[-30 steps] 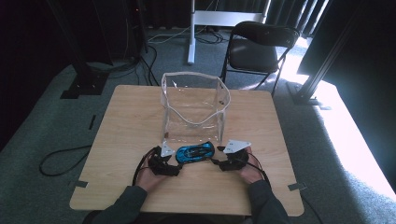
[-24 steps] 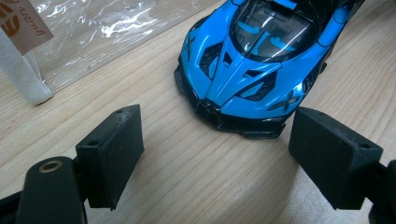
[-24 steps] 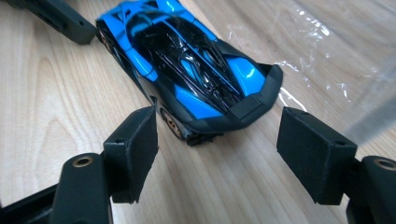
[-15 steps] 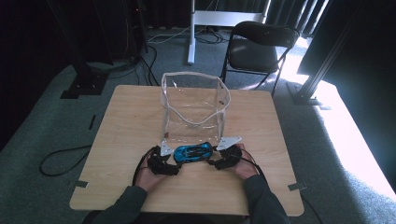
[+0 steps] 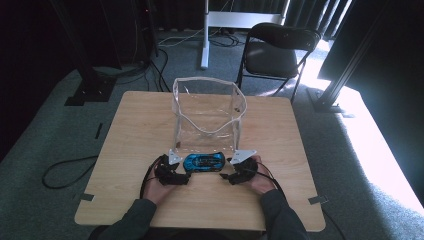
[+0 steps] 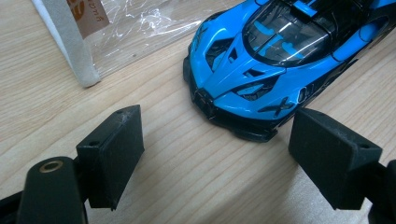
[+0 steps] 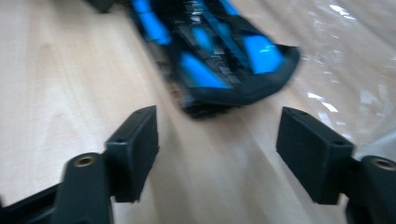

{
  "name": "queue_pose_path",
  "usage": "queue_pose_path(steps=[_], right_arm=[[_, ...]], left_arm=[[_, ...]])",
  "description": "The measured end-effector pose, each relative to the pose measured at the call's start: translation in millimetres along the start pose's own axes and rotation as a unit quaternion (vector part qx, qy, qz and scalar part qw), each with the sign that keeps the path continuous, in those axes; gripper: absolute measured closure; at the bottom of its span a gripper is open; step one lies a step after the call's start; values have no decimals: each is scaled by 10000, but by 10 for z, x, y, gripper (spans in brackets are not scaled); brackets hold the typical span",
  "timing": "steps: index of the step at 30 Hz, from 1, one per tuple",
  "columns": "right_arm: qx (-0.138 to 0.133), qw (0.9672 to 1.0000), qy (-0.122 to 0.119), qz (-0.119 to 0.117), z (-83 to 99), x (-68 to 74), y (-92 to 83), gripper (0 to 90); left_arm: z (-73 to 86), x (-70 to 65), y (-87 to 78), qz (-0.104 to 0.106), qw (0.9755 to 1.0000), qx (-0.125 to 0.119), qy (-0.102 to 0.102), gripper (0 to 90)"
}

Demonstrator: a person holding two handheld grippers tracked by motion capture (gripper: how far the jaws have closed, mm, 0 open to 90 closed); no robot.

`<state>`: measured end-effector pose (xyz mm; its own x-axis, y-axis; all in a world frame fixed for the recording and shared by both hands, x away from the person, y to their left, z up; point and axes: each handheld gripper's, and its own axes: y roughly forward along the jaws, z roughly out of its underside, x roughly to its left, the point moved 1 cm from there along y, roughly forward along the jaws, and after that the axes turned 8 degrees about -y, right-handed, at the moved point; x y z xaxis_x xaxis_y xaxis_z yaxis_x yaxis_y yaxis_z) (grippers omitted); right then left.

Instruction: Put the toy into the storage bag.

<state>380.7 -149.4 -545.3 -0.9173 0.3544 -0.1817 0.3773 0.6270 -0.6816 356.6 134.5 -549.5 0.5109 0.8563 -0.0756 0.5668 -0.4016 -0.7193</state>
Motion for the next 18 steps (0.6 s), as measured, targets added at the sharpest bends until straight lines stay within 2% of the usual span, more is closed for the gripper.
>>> queue_pose_path(steps=[3, 4, 6, 8, 14, 16, 18], right_arm=[[-32, 10000, 38, 37, -50, -67, 15, 245], [-46, 10000, 12, -12, -79, -81, 22, 238], [-35, 9999, -109, 53, -144, -92, 42, 204], [-28, 9999, -162, -46, -199, -117, 89, 197], [-53, 9995, -308, -85, -274, -140, 211, 135], [-54, 9996, -216, -179, -267, -170, 262, 127], [-40, 9992, -196, -334, -260, -181, 314, 165]], left_arm=[[-1, 8, -6, -35, 10000, 15, 3, 184], [-1, 15, -8, -54, 10000, 11, -9, 184], [-1, 36, -12, -91, 9999, 16, -62, 183], [-3, 60, -12, -108, 9999, 24, -118, 184], [-10, 88, -2, -129, 9998, 9, -181, 184], [-13, 96, 1, -124, 9997, 14, -190, 184], [-15, 98, 5, -130, 9997, -5, -214, 184]])
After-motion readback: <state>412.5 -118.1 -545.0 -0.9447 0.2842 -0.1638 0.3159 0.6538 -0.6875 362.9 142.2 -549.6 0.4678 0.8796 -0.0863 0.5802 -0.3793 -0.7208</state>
